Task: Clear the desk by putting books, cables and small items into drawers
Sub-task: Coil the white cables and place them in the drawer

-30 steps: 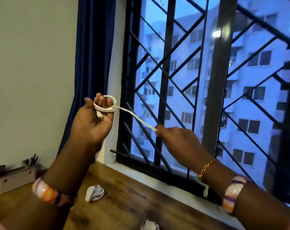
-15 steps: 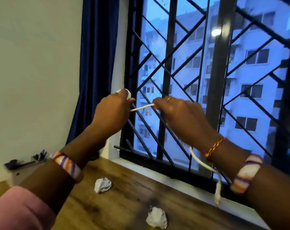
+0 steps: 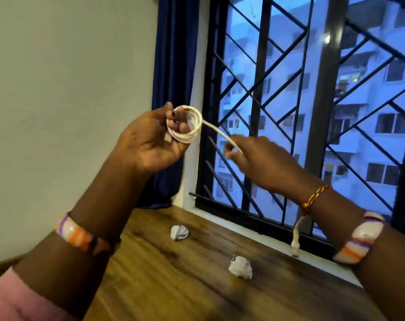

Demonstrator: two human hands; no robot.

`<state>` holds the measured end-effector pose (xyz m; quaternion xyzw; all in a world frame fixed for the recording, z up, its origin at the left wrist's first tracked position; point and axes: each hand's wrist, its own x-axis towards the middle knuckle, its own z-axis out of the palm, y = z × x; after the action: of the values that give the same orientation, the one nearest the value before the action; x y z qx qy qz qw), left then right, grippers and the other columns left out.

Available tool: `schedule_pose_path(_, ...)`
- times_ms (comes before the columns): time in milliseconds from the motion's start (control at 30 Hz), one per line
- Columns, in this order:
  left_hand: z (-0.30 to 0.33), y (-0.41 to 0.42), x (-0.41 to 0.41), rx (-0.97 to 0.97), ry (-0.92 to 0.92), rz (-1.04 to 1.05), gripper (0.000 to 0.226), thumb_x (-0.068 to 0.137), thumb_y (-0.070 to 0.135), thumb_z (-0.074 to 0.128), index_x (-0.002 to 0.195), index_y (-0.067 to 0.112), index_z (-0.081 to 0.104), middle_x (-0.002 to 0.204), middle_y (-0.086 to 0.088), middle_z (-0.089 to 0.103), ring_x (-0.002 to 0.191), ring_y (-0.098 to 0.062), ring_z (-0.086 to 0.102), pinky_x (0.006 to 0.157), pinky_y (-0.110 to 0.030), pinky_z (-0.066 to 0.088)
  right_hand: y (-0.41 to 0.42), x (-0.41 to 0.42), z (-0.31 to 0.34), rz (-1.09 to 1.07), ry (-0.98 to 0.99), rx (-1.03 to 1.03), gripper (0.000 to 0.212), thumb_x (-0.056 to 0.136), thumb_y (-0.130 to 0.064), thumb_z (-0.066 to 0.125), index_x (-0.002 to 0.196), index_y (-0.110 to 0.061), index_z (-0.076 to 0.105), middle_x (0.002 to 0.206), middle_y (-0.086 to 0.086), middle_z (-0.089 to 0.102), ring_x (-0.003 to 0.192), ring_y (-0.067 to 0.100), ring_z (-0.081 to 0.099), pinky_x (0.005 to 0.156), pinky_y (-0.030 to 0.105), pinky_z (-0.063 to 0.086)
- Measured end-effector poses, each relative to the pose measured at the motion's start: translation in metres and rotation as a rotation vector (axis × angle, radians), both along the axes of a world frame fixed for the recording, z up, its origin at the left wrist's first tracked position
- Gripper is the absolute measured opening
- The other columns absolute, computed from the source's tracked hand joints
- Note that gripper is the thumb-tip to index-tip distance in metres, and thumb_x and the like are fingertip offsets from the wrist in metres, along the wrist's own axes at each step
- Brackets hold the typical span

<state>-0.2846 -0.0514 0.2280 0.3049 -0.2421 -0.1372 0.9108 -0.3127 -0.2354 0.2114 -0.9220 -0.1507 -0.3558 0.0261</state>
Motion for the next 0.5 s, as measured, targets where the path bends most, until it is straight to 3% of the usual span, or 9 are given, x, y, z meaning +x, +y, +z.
schedule_pose_path(100,0.005,0.011,-0.02,-0.225,0.21,0.097,0.032,0.099,0.018,0.038,0.074,0.006,0.052,0.068,0.002,0.053,0.056,-0.004,0.05,0.042,-0.018,0.051,0.034,-0.036,-0.01,0.059,0.229,-0.061,0.015,0.095,-0.029,0.046,0.103,-0.017,0.048,0.086,0.005,0.055,0.064,0.02,0.049,0.061,0.033,0.04)
schedule_pose_path(167,0.004,0.015,-0.035,-0.304,0.154,0.312,0.037,0.101,0.022,0.034,0.074,0.004,0.051,0.064,-0.002,0.06,0.054,-0.007,0.057,0.05,-0.021,0.052,0.057,-0.061,-0.023,0.085,0.213,-0.158,0.013,0.096,-0.026,0.046,0.105,-0.016,0.045,0.093,0.006,0.057,0.075,0.025,0.056,0.061,0.033,0.04)
schedule_pose_path(233,-0.003,0.022,-0.05,-0.179,-0.024,0.648,0.033,0.1,0.02,0.038,0.074,0.006,0.054,0.071,-0.006,0.064,0.059,-0.012,0.062,0.059,-0.022,0.055,0.074,-0.08,-0.035,0.163,0.089,-0.174,0.009,0.097,-0.022,0.043,0.104,-0.017,0.044,0.083,0.001,0.051,0.081,0.028,0.057,0.061,0.033,0.037)
schedule_pose_path(300,-0.025,0.032,-0.064,0.245,-0.376,1.2,0.027,0.097,0.02,0.044,0.079,0.008,0.06,0.076,-0.008,0.067,0.067,-0.016,0.066,0.063,-0.023,0.056,0.087,-0.099,-0.042,0.218,-0.024,-0.159,0.008,0.096,-0.017,0.043,0.103,-0.019,0.045,0.074,-0.004,0.045,0.074,0.025,0.054,0.059,0.031,0.032)
schedule_pose_path(367,-0.052,0.049,-0.075,0.866,-0.871,1.606,0.027,0.095,0.026,0.048,0.088,0.004,0.061,0.079,-0.013,0.069,0.068,-0.025,0.066,0.061,-0.033,0.053,0.095,-0.115,-0.048,0.229,-0.085,-0.145,0.014,0.095,-0.013,0.044,0.105,-0.022,0.049,0.08,-0.002,0.055,0.075,0.025,0.056,0.058,0.031,0.032)
schedule_pose_path(433,-0.064,0.066,-0.092,1.32,-1.158,1.558,0.032,0.095,0.031,0.047,0.086,0.001,0.058,0.076,-0.018,0.068,0.066,-0.035,0.063,0.057,-0.04,0.049,0.097,-0.13,-0.049,0.212,-0.132,-0.139,0.019,0.093,-0.013,0.046,0.106,-0.025,0.053,0.091,-0.001,0.061,0.085,0.024,0.059,0.06,0.032,0.037)
schedule_pose_path(500,-0.064,0.085,-0.119,1.421,-1.118,1.159,0.037,0.095,0.033,0.045,0.077,0.004,0.059,0.066,-0.011,0.066,0.06,-0.028,0.063,0.056,-0.038,0.049,0.097,-0.143,-0.047,0.218,-0.165,-0.08,0.017,0.093,-0.019,0.046,0.104,-0.025,0.057,0.096,-0.001,0.062,0.091,0.024,0.059,0.061,0.031,0.038)
